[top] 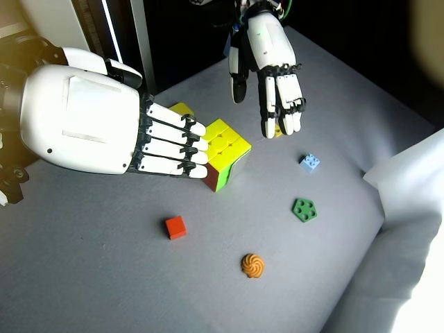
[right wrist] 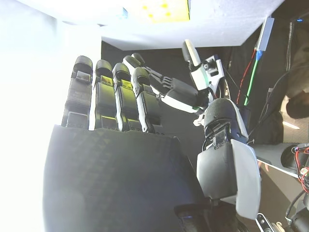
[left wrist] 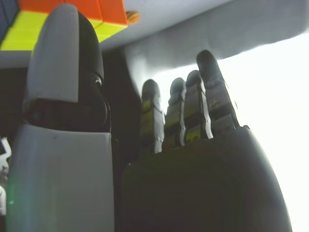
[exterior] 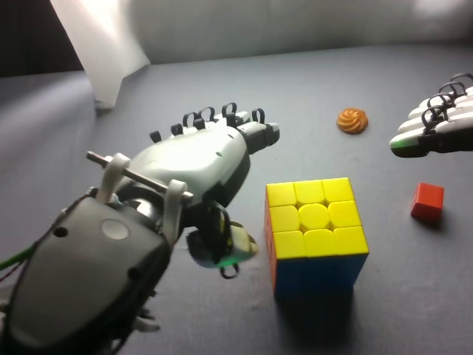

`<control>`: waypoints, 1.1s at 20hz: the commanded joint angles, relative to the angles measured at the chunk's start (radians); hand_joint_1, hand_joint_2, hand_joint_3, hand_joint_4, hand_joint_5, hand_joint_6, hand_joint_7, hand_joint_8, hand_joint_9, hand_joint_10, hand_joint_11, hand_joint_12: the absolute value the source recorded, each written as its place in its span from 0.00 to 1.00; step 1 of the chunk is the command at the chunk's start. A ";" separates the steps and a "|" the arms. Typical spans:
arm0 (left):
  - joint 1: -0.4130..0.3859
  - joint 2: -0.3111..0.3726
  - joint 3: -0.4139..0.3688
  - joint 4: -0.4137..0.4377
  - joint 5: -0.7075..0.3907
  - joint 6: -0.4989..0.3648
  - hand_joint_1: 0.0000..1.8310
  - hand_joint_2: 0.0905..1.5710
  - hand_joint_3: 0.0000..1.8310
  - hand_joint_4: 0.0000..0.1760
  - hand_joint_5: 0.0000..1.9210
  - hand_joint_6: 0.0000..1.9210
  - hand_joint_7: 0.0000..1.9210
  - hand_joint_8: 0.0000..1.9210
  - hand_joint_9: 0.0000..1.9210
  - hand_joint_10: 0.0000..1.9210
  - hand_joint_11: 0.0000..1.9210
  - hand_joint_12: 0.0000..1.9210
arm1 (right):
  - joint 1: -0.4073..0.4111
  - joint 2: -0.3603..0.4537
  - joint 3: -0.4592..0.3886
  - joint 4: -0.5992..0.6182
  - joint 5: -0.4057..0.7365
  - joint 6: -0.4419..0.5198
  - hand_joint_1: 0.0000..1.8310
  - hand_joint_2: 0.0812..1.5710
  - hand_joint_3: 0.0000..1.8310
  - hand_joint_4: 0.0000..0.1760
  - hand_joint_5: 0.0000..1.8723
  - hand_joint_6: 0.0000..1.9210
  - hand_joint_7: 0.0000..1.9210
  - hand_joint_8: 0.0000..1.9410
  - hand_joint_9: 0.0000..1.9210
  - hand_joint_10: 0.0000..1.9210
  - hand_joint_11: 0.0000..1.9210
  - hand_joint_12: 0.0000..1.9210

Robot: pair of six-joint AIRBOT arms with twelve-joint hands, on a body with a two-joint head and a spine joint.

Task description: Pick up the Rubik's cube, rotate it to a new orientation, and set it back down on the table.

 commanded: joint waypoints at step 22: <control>-0.043 -0.194 0.062 -0.089 -0.129 -0.024 0.73 0.57 0.00 0.14 0.11 0.01 0.02 0.00 0.00 0.00 0.01 0.01 | 0.004 0.000 -0.004 0.056 0.008 0.005 0.04 0.74 0.00 0.00 0.07 0.00 0.06 0.00 0.03 0.00 0.00 0.06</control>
